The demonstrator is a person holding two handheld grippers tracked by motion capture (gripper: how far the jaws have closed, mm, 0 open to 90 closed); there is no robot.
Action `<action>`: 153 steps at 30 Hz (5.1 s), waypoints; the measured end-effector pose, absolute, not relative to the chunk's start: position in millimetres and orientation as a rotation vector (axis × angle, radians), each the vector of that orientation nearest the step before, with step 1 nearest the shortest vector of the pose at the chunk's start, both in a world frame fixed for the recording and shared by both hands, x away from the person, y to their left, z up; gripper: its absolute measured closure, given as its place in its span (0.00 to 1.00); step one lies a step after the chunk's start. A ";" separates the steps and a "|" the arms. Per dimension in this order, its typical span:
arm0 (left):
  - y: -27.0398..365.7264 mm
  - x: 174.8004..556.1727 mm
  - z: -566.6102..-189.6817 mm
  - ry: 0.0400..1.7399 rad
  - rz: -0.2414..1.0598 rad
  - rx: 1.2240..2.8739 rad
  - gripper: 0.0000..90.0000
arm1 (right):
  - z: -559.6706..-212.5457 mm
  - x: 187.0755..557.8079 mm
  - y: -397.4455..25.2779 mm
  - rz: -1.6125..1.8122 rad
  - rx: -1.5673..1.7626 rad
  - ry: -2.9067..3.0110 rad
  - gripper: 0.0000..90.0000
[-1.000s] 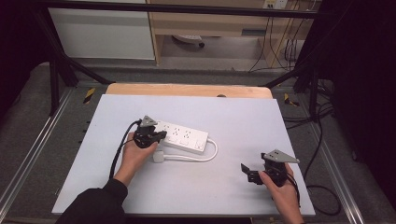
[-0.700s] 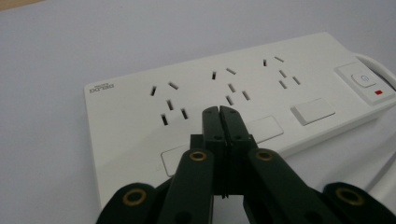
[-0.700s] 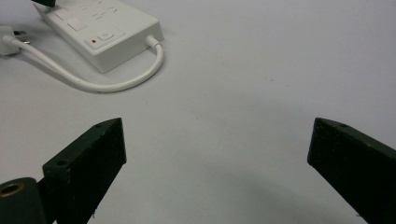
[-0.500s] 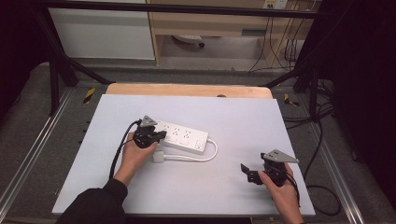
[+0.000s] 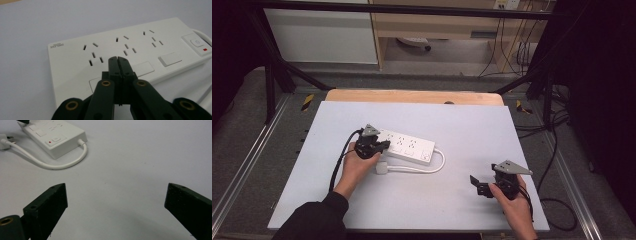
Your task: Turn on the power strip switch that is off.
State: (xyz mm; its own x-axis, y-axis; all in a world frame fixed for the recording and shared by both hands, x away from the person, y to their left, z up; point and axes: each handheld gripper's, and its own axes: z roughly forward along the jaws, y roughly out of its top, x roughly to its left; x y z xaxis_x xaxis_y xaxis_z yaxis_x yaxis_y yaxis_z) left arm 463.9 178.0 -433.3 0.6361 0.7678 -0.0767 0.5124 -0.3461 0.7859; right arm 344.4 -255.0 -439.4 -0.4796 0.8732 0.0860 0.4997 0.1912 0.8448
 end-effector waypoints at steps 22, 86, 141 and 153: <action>174.6 462.9 -436.2 0.992 0.357 2.026 1.00 | -439.1 344.1 -255.7 1.209 1.284 2.054 0.06; 174.3 464.1 -425.9 1.110 0.372 1.942 0.09 | -439.1 344.3 -255.9 1.213 1.281 2.055 0.04; 233.4 405.1 -370.4 0.995 0.421 1.827 0.08 | -439.7 344.5 -254.9 1.221 1.281 2.073 0.03; 264.5 376.8 -356.5 0.995 0.442 1.771 0.08 | -440.0 344.8 -255.6 1.215 1.286 2.070 0.03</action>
State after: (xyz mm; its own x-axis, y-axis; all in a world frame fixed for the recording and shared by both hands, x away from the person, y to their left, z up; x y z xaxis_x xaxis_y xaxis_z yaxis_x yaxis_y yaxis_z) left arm 376.8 264.5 -356.5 0.5923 0.7918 -0.1492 0.4205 -0.1458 0.8955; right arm 344.8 -255.6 -440.0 -0.4864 0.8686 0.0943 0.5058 0.1919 0.8411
